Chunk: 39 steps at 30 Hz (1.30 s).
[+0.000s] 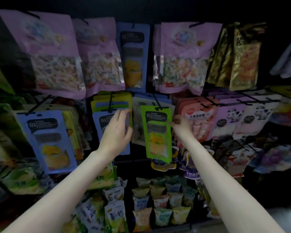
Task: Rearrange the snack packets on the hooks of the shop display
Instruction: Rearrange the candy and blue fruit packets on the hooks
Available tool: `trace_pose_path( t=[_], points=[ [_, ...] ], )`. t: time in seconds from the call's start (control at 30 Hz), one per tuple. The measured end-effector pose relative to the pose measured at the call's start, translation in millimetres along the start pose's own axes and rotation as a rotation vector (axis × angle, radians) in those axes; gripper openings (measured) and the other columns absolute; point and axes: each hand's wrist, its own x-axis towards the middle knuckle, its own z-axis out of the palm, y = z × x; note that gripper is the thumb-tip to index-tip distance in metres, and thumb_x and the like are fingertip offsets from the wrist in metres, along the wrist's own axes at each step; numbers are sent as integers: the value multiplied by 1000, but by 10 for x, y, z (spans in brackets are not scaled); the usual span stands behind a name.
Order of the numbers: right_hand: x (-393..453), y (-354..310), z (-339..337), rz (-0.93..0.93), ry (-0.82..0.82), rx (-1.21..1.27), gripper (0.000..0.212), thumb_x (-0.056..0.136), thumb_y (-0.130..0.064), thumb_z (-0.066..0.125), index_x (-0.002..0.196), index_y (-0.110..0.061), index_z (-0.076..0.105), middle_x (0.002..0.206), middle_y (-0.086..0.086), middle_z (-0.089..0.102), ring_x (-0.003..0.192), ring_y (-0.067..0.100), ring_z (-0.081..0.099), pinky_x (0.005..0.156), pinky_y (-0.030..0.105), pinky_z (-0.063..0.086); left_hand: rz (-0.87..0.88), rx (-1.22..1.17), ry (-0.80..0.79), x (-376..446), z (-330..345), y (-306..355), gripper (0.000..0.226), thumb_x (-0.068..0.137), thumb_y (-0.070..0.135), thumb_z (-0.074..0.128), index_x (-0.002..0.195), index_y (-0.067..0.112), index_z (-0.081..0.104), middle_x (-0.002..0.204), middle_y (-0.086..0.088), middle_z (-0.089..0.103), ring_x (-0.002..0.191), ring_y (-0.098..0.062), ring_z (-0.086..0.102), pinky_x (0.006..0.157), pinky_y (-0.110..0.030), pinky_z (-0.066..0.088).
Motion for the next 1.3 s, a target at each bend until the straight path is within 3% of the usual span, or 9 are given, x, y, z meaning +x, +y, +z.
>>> trace_pose_path(
  t=[0.2, 0.4, 0.57, 0.73, 0.8, 0.9, 1.1, 1.23, 1.3],
  points=[
    [-217, -708, -280, -323, 233, 16, 19, 90, -6, 53, 109, -6, 57, 96, 3, 59, 89, 16, 55, 74, 22, 40, 23, -89, 101, 200, -290, 5, 43, 94, 7, 47, 137, 9, 38, 132, -7, 43, 105, -23, 51, 81, -36, 45],
    [-89, -1314, -118, -402, 4, 5, 51, 89, -17, 62, 133, -4, 39, 112, -1, 47, 107, 9, 46, 81, 12, 32, -60, 13, 181, 369, -484, -125, 46, 94, 8, 48, 137, 7, 35, 134, -12, 40, 120, -27, 41, 86, -28, 36],
    [316, -1786, 422, -479, -198, 27, 54, 87, -21, 65, 133, -10, 38, 124, 5, 52, 114, 19, 51, 85, 23, 40, -112, 52, 205, 425, -798, -433, 52, 89, 5, 52, 138, 11, 35, 134, -10, 44, 104, -29, 51, 73, -31, 40],
    [807, -2300, 947, -364, -241, 152, 81, 82, -38, 69, 146, -12, 25, 146, 7, 38, 130, 23, 40, 103, 33, 39, -227, 156, 220, 373, -907, -684, 52, 89, 6, 53, 137, 10, 36, 133, -11, 44, 120, -31, 42, 81, -31, 37],
    [908, -2369, 1071, -286, -240, 186, 64, 87, -31, 63, 141, -11, 36, 136, 6, 48, 122, 23, 49, 99, 34, 44, -232, 160, 252, 401, -964, -703, 50, 88, 4, 53, 136, 10, 38, 132, -12, 45, 119, -31, 44, 82, -35, 39],
    [864, -2390, 1060, -399, -71, 151, 33, 94, -14, 48, 124, -3, 56, 122, 12, 60, 106, 21, 57, 85, 25, 45, -226, 146, 284, 459, -1060, -710, 52, 88, 4, 52, 137, 12, 37, 136, -11, 42, 122, -29, 42, 84, -34, 39],
    [412, -2453, 596, -649, 1, 108, 34, 99, -14, 42, 132, -6, 49, 129, 6, 54, 114, 17, 51, 75, 11, 34, -268, -144, 409, 620, -1138, -646, 52, 96, 21, 46, 144, 15, 28, 144, -6, 38, 130, -23, 38, 103, -36, 37],
    [59, -2509, 233, -840, 7, 76, 13, 95, -9, 48, 99, -5, 60, 88, 2, 59, 79, 9, 53, 67, 23, 34, -187, -385, 428, 664, -1161, -412, 50, 94, 34, 50, 139, 22, 33, 134, 6, 45, 127, -13, 43, 102, -31, 38],
    [-87, -2538, 181, -909, 48, 51, 15, 94, -8, 51, 100, 0, 63, 88, 3, 58, 81, 10, 51, 69, 19, 35, -89, -458, 421, 647, -1187, -286, 53, 92, 35, 53, 138, 33, 27, 139, 12, 39, 129, -7, 39, 107, -30, 34]
  ],
)
